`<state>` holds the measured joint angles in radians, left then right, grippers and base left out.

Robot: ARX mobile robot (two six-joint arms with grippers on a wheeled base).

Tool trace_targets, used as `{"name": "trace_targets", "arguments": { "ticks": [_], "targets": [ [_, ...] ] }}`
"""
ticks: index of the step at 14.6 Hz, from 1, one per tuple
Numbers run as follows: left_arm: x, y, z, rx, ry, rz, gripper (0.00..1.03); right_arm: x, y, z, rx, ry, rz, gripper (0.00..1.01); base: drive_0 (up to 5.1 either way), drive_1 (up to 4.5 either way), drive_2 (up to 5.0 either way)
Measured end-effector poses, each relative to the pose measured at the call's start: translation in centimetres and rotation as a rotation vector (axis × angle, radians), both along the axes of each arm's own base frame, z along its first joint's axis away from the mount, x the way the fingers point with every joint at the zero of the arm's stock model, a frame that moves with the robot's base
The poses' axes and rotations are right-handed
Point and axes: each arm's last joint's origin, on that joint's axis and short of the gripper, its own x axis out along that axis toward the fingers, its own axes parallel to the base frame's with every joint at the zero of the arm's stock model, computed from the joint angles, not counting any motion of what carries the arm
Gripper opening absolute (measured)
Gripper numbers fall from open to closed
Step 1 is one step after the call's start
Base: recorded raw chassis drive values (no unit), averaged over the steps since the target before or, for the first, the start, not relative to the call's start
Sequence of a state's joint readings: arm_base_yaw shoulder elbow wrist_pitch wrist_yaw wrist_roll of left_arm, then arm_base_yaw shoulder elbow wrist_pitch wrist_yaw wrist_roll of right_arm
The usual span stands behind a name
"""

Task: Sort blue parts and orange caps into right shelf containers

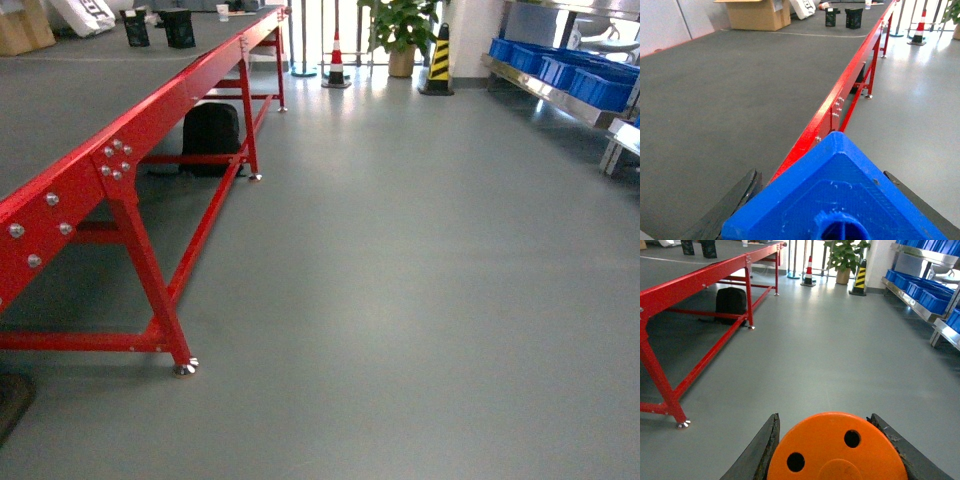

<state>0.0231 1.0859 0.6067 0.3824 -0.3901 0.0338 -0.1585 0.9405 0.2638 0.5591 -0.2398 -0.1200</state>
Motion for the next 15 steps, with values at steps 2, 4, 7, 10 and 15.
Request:
{"name": "trace_targets", "arguments": {
  "ticks": [2,4,7,10,15],
  "targets": [
    [-0.01,0.0,0.03,0.0,-0.002,0.001,0.62,0.0,0.0,0.01,0.0,-0.001,0.0,0.44,4.8,-3.5,-1.2],
    [0.02,0.0,-0.08,0.0,0.008,0.0,0.62,0.0,0.0,-0.03,0.0,0.003,0.0,0.44,4.9,-3.42,-1.1],
    [-0.02,-0.02,0.04,0.0,-0.001,-0.002,0.62,0.0,0.0,-0.03,0.0,0.003,0.0,0.44,4.8,-3.52,-1.2],
    [-0.06,0.0,0.12,0.0,-0.006,-0.001,0.62,0.0,0.0,-0.02,0.0,0.002,0.0,0.44,4.8,-2.19,-2.9],
    [-0.08,-0.1,0.16,0.0,-0.009,-0.008,0.62,-0.01,-0.09,-0.1,0.001,0.008,-0.008,0.44,0.9,3.18,-4.2]
  ]
}}
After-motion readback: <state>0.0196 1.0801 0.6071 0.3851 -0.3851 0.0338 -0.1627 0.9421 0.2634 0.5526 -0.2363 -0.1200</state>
